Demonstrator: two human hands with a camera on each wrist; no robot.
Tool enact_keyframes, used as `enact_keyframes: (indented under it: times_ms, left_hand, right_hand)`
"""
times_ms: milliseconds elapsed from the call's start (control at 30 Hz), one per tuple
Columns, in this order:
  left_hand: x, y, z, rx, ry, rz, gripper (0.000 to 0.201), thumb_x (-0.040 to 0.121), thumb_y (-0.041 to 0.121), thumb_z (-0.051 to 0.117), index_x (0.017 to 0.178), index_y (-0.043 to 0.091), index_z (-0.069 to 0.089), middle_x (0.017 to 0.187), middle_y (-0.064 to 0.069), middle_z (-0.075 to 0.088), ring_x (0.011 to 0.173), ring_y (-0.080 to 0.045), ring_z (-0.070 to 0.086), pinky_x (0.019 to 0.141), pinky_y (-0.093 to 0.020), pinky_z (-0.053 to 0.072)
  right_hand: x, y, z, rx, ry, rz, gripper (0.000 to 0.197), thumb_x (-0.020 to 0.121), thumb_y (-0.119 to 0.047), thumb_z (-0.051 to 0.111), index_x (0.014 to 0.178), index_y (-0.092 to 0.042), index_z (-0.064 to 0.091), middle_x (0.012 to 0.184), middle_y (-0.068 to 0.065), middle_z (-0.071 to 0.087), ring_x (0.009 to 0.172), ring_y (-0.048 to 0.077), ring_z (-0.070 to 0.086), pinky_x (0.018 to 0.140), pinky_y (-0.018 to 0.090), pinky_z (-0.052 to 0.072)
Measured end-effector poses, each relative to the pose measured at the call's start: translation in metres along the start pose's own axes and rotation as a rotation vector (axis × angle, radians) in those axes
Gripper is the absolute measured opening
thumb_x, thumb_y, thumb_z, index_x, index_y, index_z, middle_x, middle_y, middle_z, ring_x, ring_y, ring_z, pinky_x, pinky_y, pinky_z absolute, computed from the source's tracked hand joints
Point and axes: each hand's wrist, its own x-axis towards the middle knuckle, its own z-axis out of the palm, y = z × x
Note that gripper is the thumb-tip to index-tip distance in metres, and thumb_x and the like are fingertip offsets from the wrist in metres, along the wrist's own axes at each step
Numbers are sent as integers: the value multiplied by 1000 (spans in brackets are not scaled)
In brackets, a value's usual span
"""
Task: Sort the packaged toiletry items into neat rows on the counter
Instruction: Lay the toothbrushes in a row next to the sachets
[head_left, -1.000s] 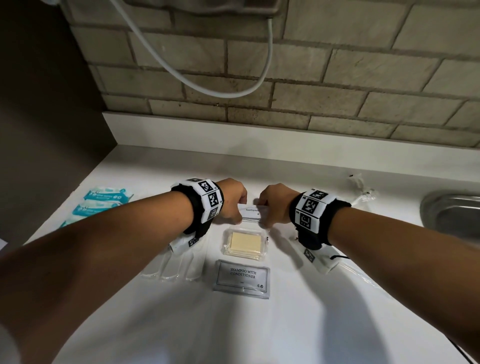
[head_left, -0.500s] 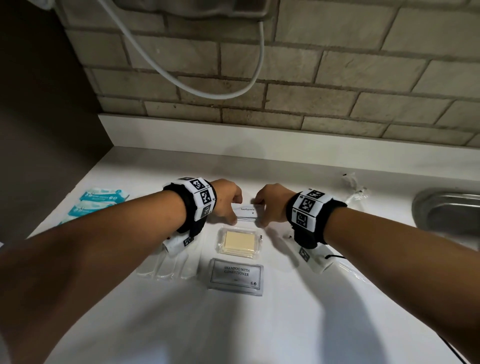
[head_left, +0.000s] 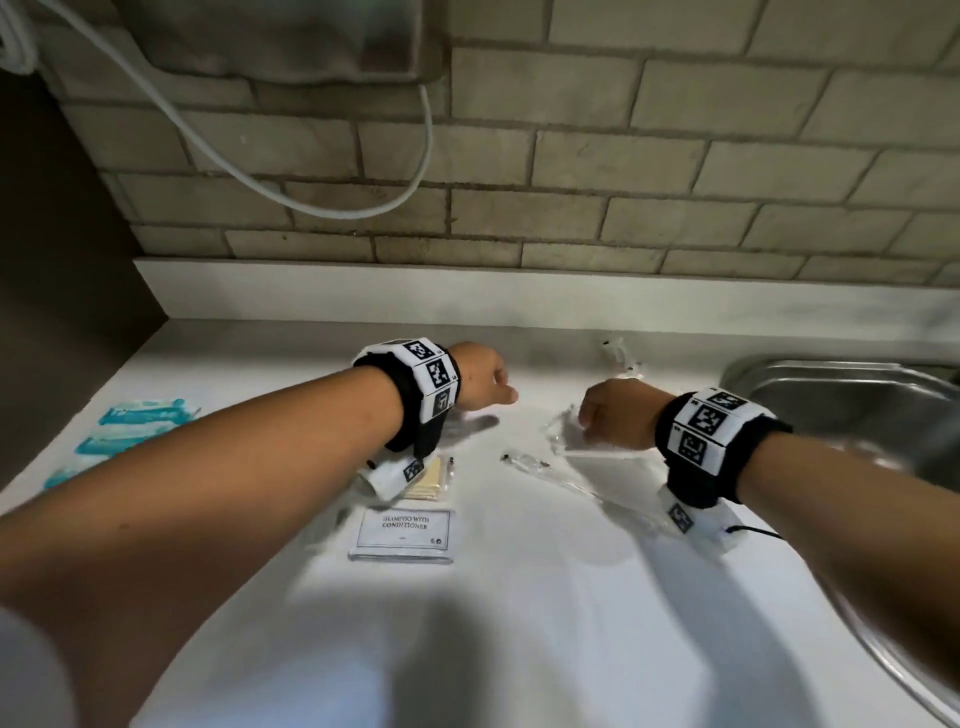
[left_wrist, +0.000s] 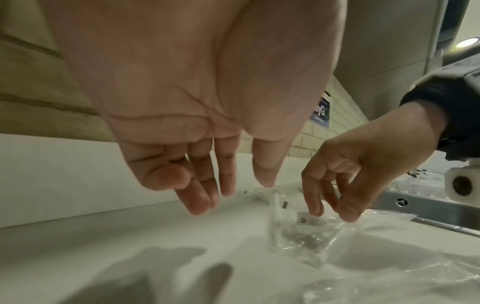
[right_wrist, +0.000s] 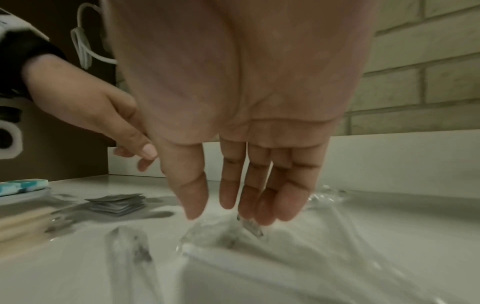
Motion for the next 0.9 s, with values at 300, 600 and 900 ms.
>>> enact_keyframes:
  times_ms: [300,600,900]
  left_hand:
    - [60,81,40,-75,44,20,46,97,31,51,136,7,52,138,-12,55,126,-29,51,105,-33,40]
    - [104,106,57,-43,41,-155,64,92,59,43,128,8,59,132,-15,59,119,-33,56,100,-36,44]
    - [92,109,50,-136,188,-206,25,88,24,60,104,5,64,108,-14,68,98,-32,63,80,-33,50]
  right_hand:
    - [-51,23,46,-33,-76,-83,16,79,-32,66,79,-25,51,92,-2,59,88,22,58,71,27,43]
    - [-47,37,48,-14,-94,-169,16,80,-23,67,89,-14,56,97,7,65,88,24,58,81,35,53]
    - [-40,64,33,-121,-131,-211,36,86,-36,60,105,-7,67,107,9,67,101,28,63,88,35,53]
